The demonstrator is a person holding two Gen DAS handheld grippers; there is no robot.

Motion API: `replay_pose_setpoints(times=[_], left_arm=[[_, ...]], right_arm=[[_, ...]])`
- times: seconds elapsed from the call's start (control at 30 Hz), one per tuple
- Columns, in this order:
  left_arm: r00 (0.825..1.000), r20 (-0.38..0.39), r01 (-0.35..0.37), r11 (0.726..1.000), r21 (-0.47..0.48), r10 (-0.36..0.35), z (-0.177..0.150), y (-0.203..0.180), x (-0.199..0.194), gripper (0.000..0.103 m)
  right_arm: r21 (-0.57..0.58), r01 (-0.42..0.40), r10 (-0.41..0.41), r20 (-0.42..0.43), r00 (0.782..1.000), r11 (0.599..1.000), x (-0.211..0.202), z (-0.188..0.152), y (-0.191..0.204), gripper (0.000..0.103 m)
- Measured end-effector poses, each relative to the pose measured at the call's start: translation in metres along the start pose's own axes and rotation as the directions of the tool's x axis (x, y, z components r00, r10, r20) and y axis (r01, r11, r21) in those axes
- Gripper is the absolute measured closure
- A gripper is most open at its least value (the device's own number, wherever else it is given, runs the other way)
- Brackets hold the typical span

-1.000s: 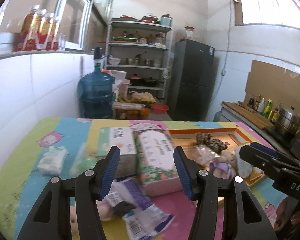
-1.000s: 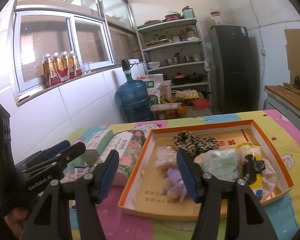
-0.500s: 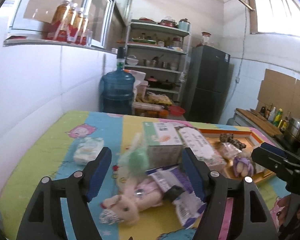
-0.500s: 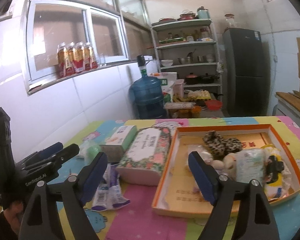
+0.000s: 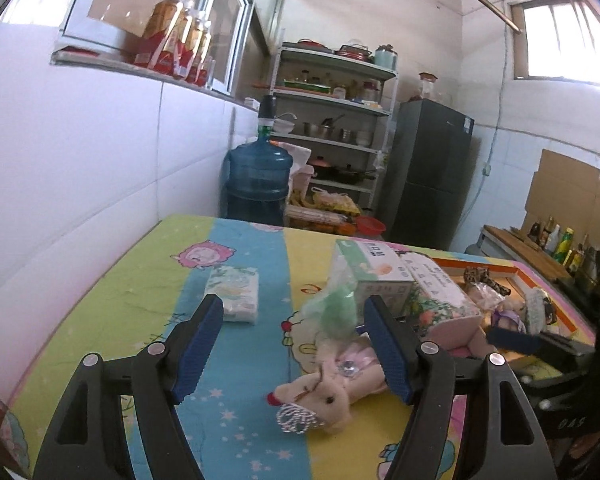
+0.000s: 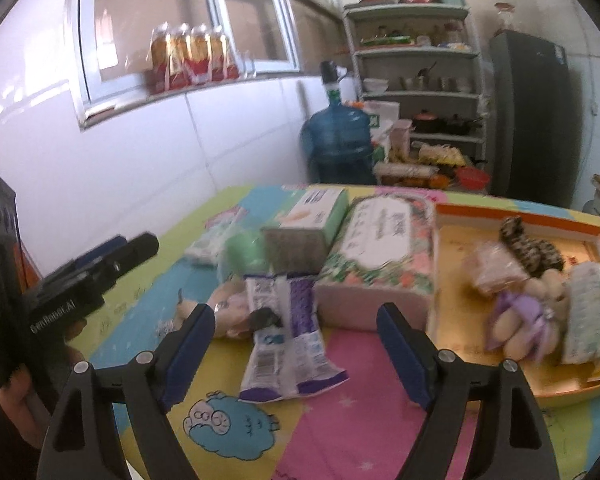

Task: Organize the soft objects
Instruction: 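Move both tools back to the pile of soft items, then grasp the pink bunny plush with the left gripper while the right grasps the purple-white snack bag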

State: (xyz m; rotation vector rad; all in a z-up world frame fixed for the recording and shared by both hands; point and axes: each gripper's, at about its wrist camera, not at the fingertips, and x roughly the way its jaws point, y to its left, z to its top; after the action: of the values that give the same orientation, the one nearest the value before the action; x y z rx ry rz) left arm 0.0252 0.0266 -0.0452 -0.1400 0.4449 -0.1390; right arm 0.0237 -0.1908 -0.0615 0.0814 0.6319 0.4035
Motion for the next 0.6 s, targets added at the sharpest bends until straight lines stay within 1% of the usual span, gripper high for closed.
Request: replay_pose_setpoints(times=[0.17, 0.33, 0.47, 0.57, 0.6], left_arm=[[1.000, 0.003, 0.010, 1.000, -0.016, -0.010, 0.001, 0.012, 0.000, 0.029], [1.000, -0.008, 0.024, 1.000, -0.002, -0.024, -0.002, 0.016, 0.002, 0.029], [0.997, -0.022, 0.078, 0.997, 0.009, -0.078, -0.003, 0.018, 0.005, 0.029], [0.991, -0.035, 0.129, 0.991, 0.029, -0.128, -0.004, 0.017, 0.007, 0.029], [0.987, -0.044, 0.156, 0.987, 0.036, -0.154, -0.004, 0.017, 0.009, 0.029]], right_arm=[[-0.011, 0.001, -0.001, -0.056, 0.998, 1.000, 0.017, -0.006, 0.006, 0.020], [-0.013, 0.011, -0.012, -0.095, 0.995, 1.000, 0.031, -0.007, 0.005, 0.020], [-0.020, 0.019, -0.022, -0.113, 0.993, 1.000, 0.040, -0.008, 0.005, 0.020], [-0.027, 0.029, -0.032, -0.129, 0.991, 0.999, 0.048, -0.006, 0.005, 0.020], [-0.034, 0.038, -0.042, -0.130, 0.991, 0.999, 0.050, -0.006, 0.005, 0.020]])
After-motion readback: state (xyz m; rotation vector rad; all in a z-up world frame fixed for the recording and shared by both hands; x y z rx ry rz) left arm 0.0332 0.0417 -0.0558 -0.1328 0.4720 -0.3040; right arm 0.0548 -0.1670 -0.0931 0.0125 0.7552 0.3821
